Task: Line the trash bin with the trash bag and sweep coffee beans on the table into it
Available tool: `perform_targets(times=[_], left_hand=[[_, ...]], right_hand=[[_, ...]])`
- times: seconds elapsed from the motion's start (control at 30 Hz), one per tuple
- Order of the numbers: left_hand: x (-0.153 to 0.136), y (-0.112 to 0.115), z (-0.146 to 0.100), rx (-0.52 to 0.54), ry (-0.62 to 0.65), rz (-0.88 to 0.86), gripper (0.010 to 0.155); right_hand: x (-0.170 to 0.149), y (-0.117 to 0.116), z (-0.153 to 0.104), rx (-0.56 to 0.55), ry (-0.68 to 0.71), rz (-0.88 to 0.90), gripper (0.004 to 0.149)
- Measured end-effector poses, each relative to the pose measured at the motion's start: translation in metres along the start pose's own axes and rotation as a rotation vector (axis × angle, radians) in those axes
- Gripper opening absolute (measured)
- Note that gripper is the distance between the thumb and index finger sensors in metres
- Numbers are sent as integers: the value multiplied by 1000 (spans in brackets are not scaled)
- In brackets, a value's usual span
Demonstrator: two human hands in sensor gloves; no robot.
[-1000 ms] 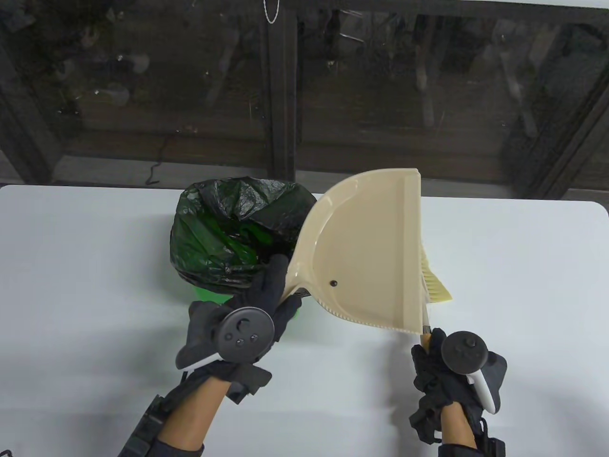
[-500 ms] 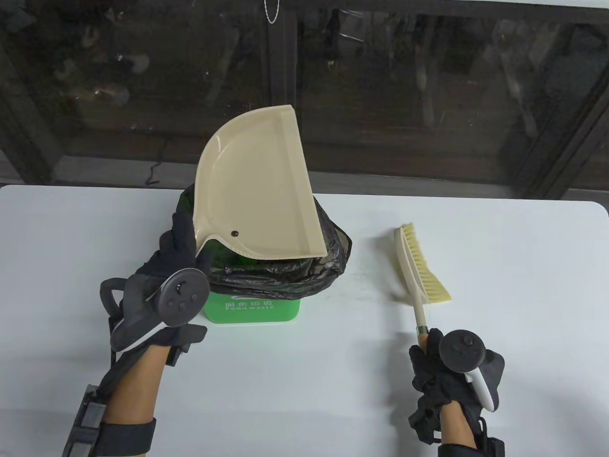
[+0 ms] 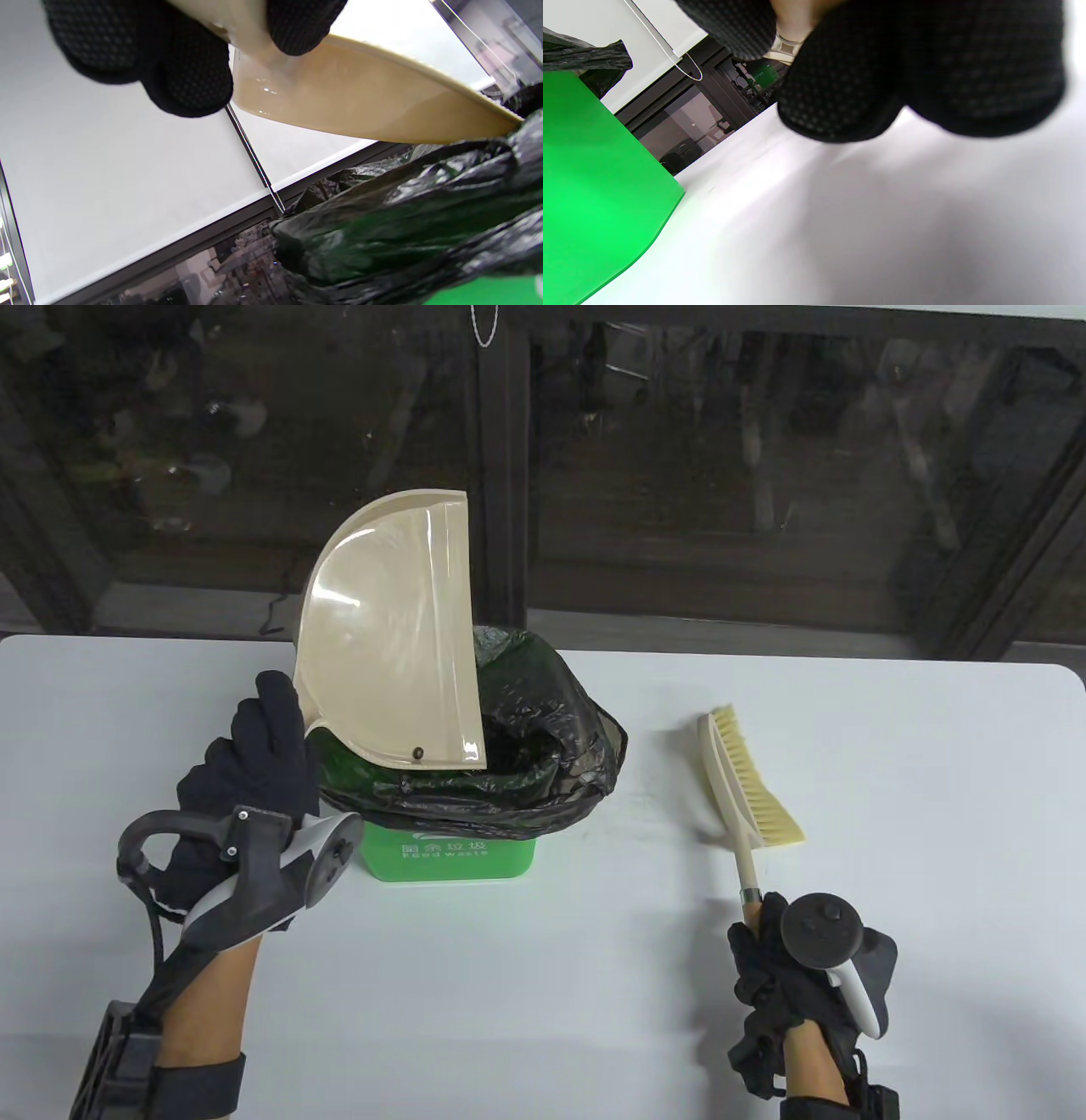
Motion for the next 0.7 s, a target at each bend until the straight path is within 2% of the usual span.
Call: perform_targets(times=[0.17, 0.3, 0.37, 0.57, 0.7], left_hand=[[7, 0, -1, 31, 29, 129, 66], [6, 0, -1, 62, 0, 154, 66], [4, 0, -1, 69, -22, 114, 66], [1, 7, -7, 74, -149, -327, 66], [13, 7, -13, 95, -151, -584, 66]], right_hand=[[0, 0, 0, 3, 0, 2, 67], [0, 0, 0, 3, 0, 4, 67], [0, 0, 0, 4, 0, 5, 67], [0, 0, 0, 2, 1, 6, 67], [-1, 0, 0, 9, -3, 5, 67]])
Point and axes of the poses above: the tracker on the back of each hand, its own x axis roughly to the thumb side, its own z axis roughly from the wrist to the fingertips, y = z × x, the point moved 1 cm from there along z, roughly from the wrist to the fingertips, and after that the axes turned 12 degrees about z, right-handed, at the moved point
